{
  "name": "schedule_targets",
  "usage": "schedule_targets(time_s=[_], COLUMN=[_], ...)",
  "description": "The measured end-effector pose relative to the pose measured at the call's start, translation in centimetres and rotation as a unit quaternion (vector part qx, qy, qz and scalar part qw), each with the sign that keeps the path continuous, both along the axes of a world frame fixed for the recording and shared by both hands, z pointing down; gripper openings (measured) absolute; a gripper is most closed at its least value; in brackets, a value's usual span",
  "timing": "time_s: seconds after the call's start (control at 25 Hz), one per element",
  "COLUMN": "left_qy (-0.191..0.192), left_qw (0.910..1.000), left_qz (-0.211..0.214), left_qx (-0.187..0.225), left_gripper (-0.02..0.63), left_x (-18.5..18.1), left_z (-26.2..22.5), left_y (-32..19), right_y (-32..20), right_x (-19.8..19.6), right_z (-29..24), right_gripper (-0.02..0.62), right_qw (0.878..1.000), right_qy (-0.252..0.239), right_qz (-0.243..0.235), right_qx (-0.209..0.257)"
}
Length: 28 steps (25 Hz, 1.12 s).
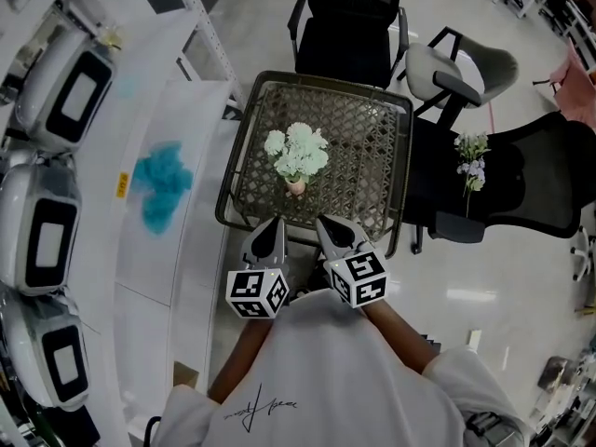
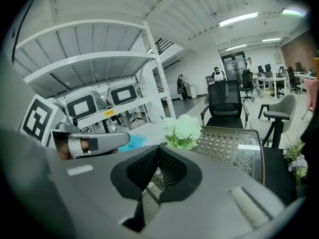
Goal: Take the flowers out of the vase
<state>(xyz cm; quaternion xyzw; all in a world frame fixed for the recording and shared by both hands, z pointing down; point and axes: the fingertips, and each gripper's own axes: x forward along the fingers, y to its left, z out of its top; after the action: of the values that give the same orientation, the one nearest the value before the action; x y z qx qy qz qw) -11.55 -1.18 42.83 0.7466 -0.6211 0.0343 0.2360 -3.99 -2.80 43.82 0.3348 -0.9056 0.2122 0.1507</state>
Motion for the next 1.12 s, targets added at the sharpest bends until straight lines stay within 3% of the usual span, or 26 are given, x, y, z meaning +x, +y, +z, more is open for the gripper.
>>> schedule_targets(time_s=[0.4,1.12], left_qy=[-0.003,-0.004], left_qw=[0.9998,0.9999], left_qz=[-0.015,-0.01], left_qx=[0.014,0.008], left_gripper=[0.002,0.002], left_x=[0.8,1.7], left_z=[-0.5,-0.3], left_y=[-3.5,-6.4], right_y=[-4.0,-5.6], right_x=[0.5,0.5], right_z=[-0.2,1.9], right_gripper=[0.009,0.008], right_qw=[1.0,1.0], right_qy=[-0.019,-0.022], right_qz=[-0.012,-0.016], right_qx=[0.009,-0.012])
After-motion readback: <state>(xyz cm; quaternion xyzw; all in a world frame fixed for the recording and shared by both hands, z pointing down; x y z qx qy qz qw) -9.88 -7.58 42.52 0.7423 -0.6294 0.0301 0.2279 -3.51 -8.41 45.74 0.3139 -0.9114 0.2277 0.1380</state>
